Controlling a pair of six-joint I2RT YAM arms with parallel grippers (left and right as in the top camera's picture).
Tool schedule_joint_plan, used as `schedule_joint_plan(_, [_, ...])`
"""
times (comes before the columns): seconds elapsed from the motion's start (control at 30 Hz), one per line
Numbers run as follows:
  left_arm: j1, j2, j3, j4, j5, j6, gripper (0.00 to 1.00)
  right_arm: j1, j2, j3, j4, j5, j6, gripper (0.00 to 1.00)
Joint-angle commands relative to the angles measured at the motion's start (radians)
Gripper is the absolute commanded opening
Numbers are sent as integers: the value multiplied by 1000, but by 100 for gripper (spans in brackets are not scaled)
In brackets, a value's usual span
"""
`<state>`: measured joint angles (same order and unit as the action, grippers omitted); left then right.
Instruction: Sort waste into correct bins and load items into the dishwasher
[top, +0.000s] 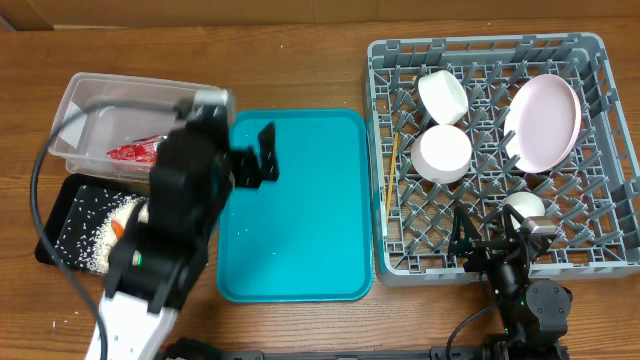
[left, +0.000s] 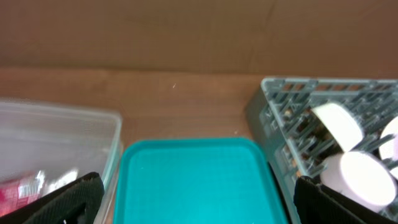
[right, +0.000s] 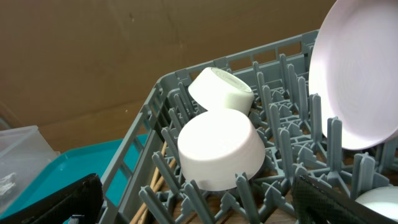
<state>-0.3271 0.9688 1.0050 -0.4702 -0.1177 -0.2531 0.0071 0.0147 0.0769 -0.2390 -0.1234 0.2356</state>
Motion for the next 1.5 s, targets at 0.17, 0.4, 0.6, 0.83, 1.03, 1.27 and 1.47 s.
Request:
schedule_joint_plan(0.17, [70,-421,-406,150,-12,-53,100,-3,-11,-4,6,2,5,100])
schedule_joint_plan(0.4, [123,-746,-647,169,-12,-129,100,-3,-11,-4,6,2,5,100])
schedule_joint_plan(0.6, [138,-903,-801,169,-12,-190,100,-3,-11,-4,6,2,5,100])
schedule_joint_plan(0.83, [136,-966,-922,212,-12,-267,100,-3,-11,-4,6,2,5,100])
schedule_joint_plan(1.03, [135,-965,-929,224,-13,-267,100,-3,-11,-4,6,2,5,100])
schedule_joint_plan(1.27, [135,-964,-929,224,-13,-267,100,-3,-11,-4,6,2,5,100])
schedule_joint_plan(1.47, [135,-964,-929,224,-13,-267,100,-3,-11,-4,6,2,5,100])
